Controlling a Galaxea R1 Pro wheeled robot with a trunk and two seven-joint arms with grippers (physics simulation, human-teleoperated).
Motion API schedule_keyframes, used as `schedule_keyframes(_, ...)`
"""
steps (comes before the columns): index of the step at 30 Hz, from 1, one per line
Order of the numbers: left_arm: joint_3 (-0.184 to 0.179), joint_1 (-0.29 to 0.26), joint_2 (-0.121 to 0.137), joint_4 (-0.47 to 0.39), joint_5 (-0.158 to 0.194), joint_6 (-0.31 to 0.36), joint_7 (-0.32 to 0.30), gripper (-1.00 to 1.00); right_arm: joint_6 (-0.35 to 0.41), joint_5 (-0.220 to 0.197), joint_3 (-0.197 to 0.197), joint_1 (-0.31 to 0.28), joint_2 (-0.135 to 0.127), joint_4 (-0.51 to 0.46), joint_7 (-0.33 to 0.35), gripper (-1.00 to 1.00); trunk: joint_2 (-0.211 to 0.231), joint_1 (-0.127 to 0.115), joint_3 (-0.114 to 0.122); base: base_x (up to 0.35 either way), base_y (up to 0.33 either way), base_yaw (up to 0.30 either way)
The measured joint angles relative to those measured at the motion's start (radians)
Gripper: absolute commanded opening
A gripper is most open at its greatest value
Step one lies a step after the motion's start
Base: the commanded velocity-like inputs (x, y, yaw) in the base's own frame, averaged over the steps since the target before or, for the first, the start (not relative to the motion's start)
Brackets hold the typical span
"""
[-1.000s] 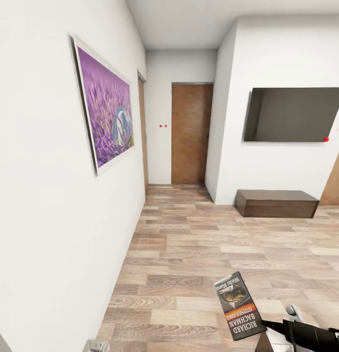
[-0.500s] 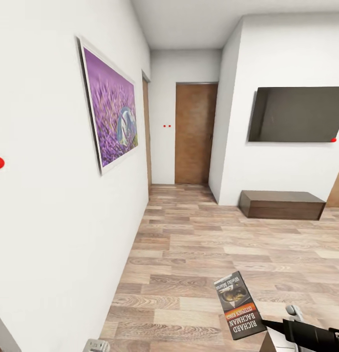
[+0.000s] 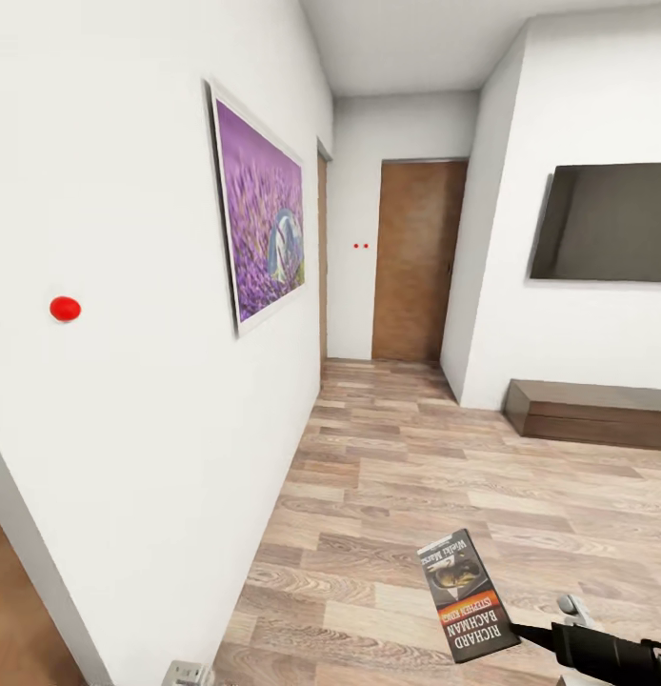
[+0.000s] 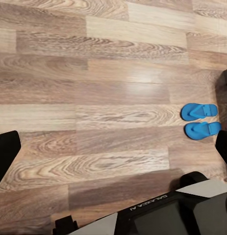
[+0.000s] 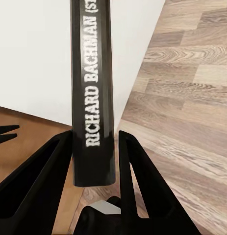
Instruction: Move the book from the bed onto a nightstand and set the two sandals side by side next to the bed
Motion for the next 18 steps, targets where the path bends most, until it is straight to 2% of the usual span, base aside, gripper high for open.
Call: schedule_keyframes(18,0.0,0.0,0.0,0.0,0.0,0.0,0.0,1.0,-0.001,-0.002,-0.002,0.0,0.0,0.0,-0.001,-1.0,0.0,0.0,0.0,0.0,0.0,0.017)
